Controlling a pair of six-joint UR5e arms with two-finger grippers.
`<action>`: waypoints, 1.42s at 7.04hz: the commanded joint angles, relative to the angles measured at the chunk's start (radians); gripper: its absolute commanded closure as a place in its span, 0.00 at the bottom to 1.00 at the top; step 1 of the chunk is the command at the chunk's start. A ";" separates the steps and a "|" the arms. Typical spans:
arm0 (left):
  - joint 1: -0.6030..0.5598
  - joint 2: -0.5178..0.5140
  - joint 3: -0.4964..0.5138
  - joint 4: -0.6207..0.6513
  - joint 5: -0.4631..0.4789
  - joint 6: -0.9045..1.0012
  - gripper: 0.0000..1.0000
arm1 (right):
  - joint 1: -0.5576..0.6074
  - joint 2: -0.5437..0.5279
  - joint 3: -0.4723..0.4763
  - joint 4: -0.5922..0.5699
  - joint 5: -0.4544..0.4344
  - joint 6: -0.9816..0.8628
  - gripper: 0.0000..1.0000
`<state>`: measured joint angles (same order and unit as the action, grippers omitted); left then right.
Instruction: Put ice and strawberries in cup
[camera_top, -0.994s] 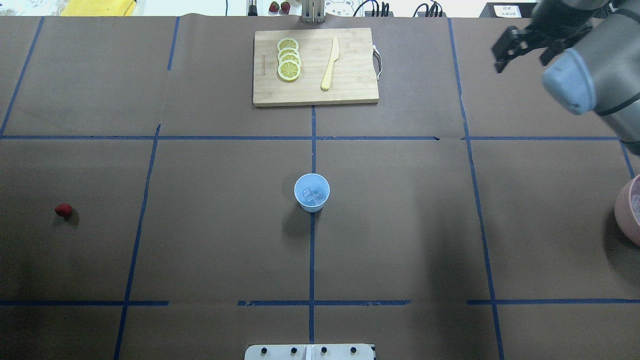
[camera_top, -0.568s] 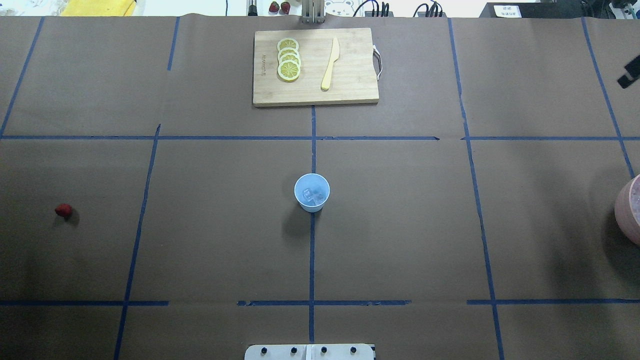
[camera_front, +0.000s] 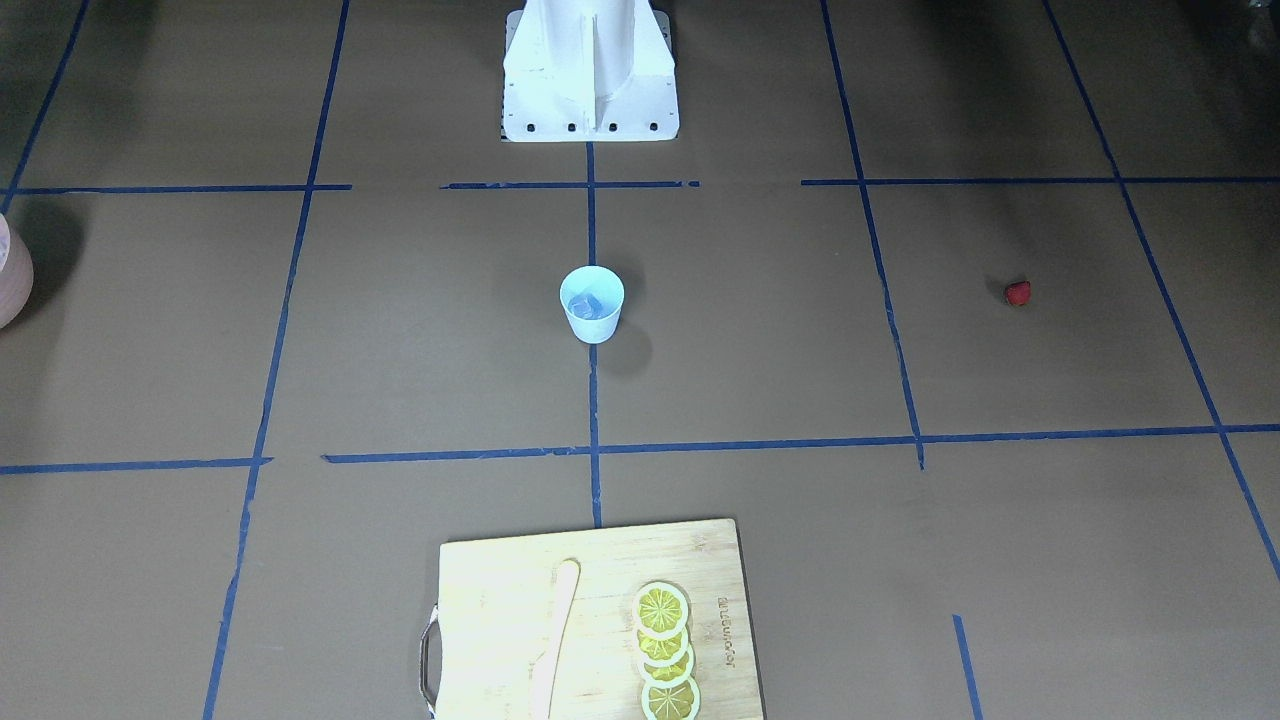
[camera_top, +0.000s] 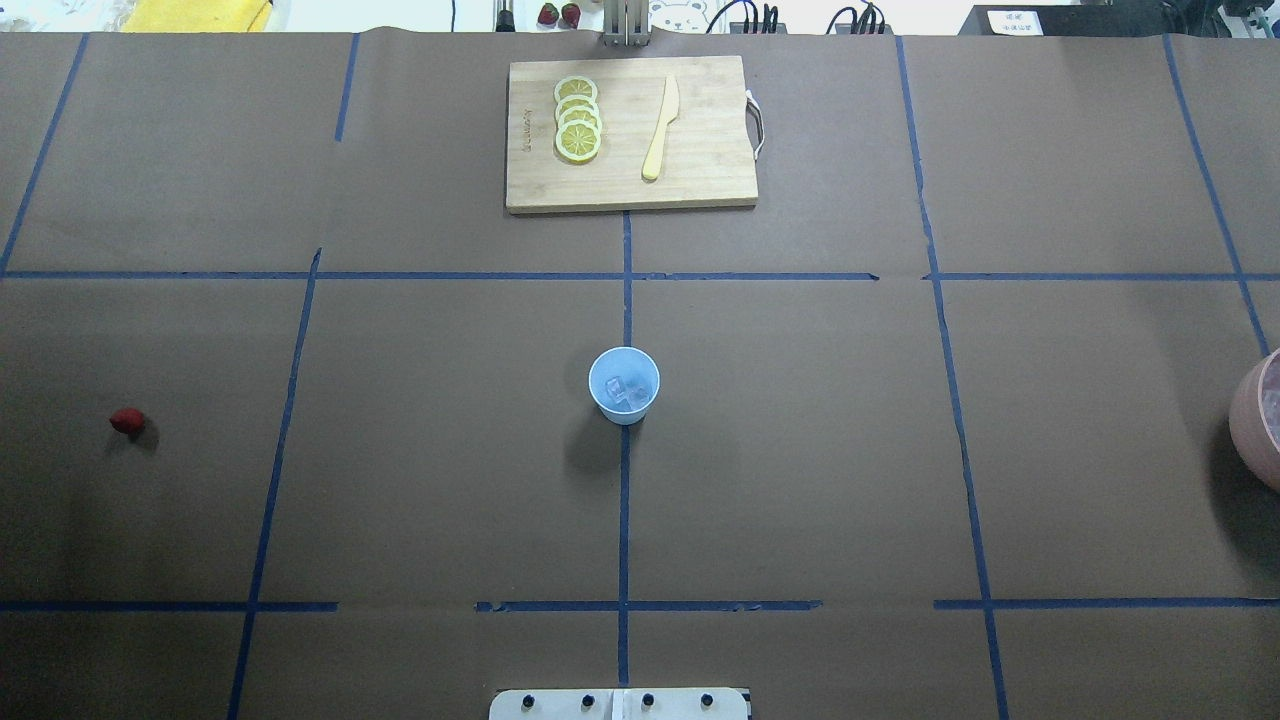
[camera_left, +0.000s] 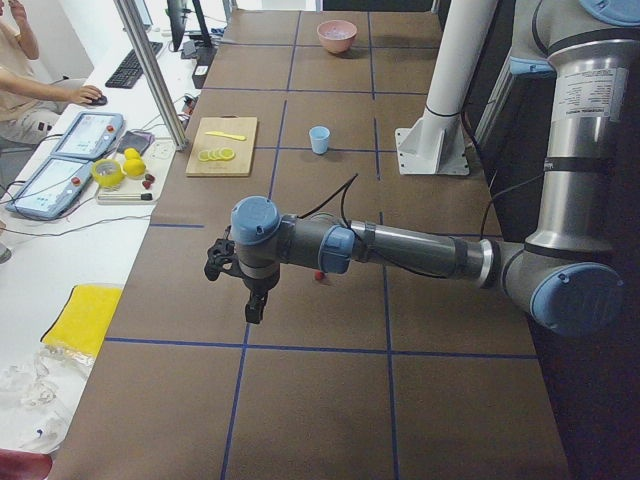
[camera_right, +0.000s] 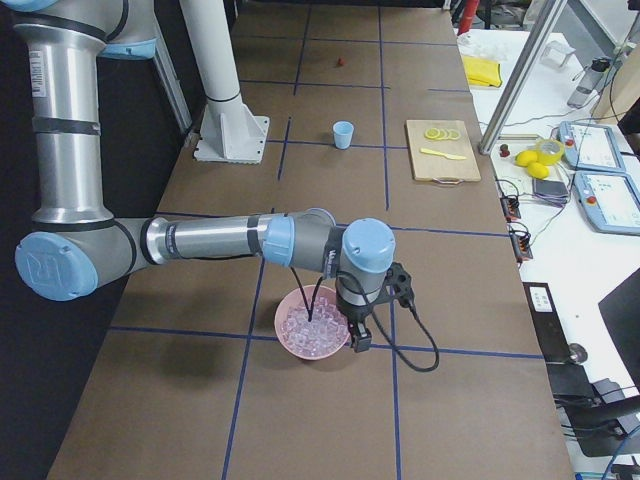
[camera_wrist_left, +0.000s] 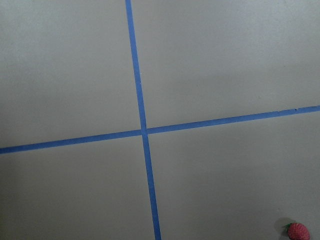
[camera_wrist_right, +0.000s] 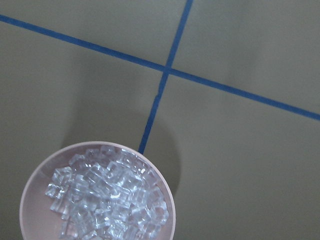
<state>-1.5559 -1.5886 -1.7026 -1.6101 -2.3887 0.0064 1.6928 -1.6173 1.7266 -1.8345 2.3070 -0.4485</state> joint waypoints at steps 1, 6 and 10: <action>0.002 -0.004 -0.020 -0.008 0.005 -0.002 0.00 | 0.027 -0.039 0.022 0.004 -0.008 0.113 0.00; 0.225 0.065 -0.015 -0.225 0.014 -0.311 0.00 | -0.030 -0.068 0.017 0.129 -0.047 0.235 0.00; 0.471 0.114 -0.014 -0.508 0.170 -0.671 0.00 | -0.030 -0.068 0.017 0.130 -0.047 0.232 0.00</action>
<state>-1.1624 -1.4857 -1.7169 -2.0400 -2.2647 -0.5600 1.6631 -1.6856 1.7442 -1.7054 2.2597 -0.2152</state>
